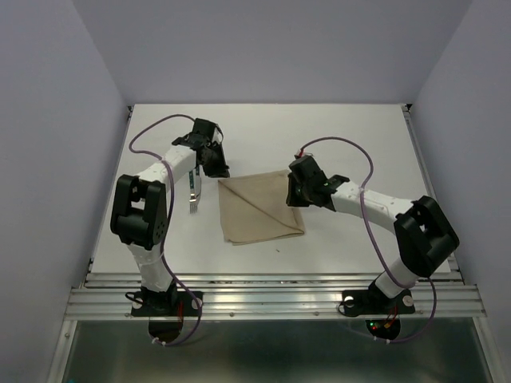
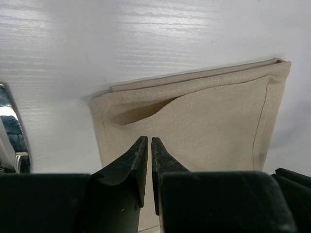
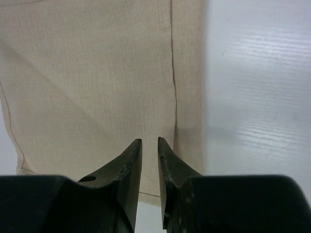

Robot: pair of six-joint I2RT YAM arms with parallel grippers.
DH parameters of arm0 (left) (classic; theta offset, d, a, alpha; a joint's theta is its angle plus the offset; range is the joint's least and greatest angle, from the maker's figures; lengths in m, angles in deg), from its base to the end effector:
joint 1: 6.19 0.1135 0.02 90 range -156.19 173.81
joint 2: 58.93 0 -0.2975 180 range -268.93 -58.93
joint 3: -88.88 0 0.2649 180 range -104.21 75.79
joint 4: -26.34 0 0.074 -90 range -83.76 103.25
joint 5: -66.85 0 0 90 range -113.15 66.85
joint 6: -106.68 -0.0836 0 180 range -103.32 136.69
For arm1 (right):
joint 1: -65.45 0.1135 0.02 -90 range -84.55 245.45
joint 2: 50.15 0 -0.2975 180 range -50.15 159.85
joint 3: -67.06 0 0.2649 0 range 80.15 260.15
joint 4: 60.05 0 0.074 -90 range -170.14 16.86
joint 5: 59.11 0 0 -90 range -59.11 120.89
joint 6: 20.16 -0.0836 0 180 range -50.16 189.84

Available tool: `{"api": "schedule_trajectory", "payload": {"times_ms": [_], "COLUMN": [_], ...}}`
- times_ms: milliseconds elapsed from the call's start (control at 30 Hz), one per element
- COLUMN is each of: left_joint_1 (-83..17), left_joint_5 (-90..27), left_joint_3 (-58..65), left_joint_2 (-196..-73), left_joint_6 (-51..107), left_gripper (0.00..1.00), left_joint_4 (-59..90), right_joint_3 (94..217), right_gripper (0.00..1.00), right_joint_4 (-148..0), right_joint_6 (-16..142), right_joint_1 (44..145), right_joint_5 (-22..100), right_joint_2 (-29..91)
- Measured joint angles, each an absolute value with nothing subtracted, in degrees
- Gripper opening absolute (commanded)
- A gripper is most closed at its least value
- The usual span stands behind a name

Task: Fold the napkin into a case and place the utensils inside
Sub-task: Smooth out the upper triangle-folded napkin at the center of the board.

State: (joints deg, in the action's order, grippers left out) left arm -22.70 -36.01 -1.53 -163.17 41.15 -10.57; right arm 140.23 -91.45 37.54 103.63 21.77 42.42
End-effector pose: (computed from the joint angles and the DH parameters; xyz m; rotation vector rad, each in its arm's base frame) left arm 0.4250 -0.1454 0.2181 -0.0737 2.5158 -0.5795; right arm 0.3086 0.2258 0.2014 -0.0567 2.4730 0.3470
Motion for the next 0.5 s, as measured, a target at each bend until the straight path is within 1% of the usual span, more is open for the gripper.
{"api": "schedule_trajectory", "payload": {"times_ms": [267, 500], "left_joint_1": [-24.7, -25.1], "left_joint_5": [-37.4, -36.4], "left_joint_3": [0.6, -1.1], "left_joint_2": [-164.1, -169.6], "left_joint_6": [41.1, 41.0], "left_gripper": [0.20, 0.19], "left_joint_4": [-9.8, -9.7], "right_joint_3": [133.2, 131.8], "right_gripper": [0.25, 0.25], "right_joint_4": [-91.5, -91.5], "right_joint_6": [34.0, 33.4], "right_joint_1": [103.6, 103.6], "right_joint_5": [26.0, 24.9], "right_joint_2": [40.6, 40.7]}}
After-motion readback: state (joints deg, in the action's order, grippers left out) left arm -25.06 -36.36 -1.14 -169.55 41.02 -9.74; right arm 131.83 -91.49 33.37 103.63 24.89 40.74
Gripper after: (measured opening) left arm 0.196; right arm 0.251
